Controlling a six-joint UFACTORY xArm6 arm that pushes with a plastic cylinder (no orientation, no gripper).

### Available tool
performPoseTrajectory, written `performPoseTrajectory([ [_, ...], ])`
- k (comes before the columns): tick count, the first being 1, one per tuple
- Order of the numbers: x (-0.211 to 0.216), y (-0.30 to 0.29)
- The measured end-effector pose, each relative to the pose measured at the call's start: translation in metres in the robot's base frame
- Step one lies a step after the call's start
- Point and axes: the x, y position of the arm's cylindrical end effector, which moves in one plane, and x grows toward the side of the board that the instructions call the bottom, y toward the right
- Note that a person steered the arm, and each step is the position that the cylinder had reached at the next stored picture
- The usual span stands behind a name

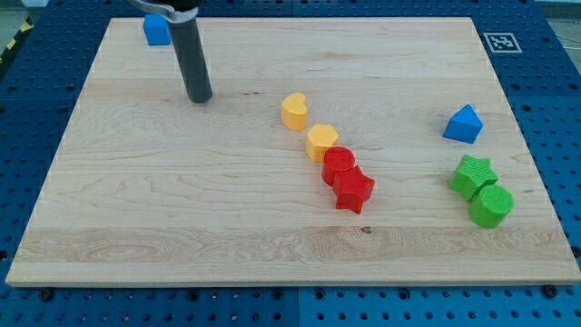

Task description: Push the yellow heart to the top center of the board

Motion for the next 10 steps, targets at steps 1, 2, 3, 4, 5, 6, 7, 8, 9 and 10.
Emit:
performPoseTrajectory([
  [1, 0.031, 0.019],
  [2, 0.062, 0.04],
  [3, 0.067, 0.074],
  [4, 0.066, 0.115],
  [5, 0.059, 0.12],
  [6, 0.057, 0.12],
  [7, 0.057, 0.121],
  [8, 0.044, 0.13],
  [9, 0.027, 0.137],
  [10, 0.024, 0.137],
])
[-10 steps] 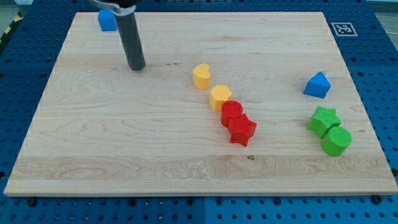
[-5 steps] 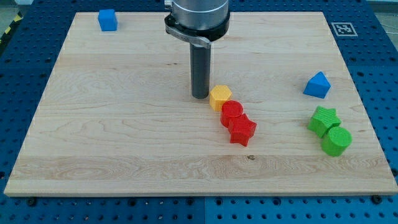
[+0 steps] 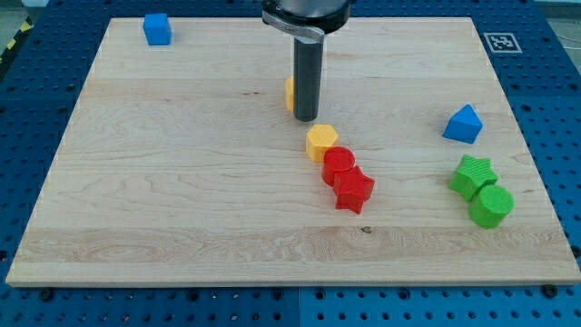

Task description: Push the yellow heart to the top center of the board

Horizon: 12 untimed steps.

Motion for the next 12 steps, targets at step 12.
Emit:
performPoseTrajectory([
  [12, -0.104, 0.03],
])
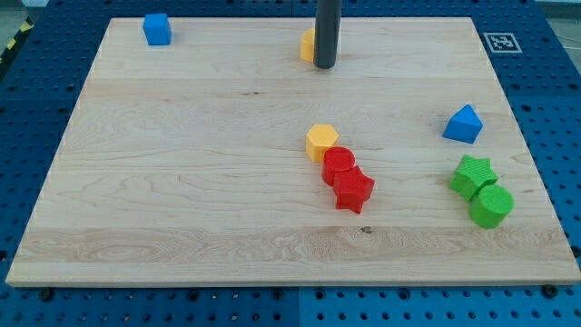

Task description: Push the yellow heart to the top center of the board

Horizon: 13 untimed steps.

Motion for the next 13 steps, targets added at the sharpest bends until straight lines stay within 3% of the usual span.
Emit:
performPoseTrajectory([
  [5, -0.001, 0.04],
  [9, -0.027, 0.004],
  [11, -0.009, 0.0],
  [13, -0.046, -0.04],
])
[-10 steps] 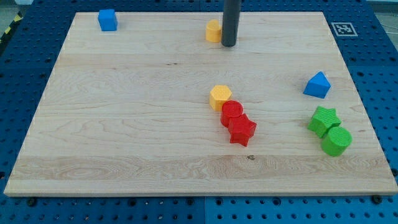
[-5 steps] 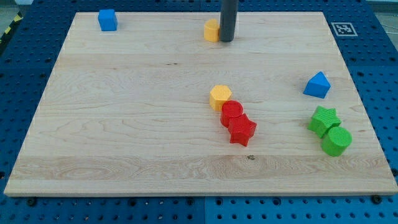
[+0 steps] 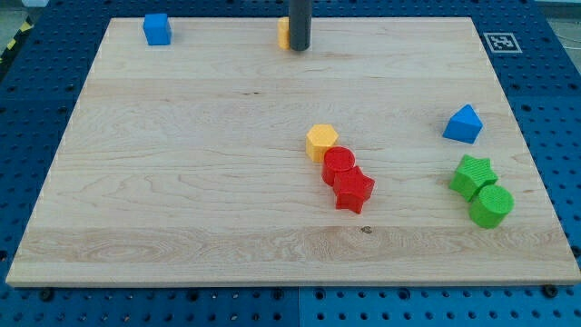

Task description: Push the yellow heart to the top center of the board

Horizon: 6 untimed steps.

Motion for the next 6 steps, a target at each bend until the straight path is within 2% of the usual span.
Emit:
performPoseTrajectory([
  [2, 0.011, -0.013],
  [3, 0.01, -0.04],
  [4, -0.006, -0.042],
  [6, -0.005, -0.039],
])
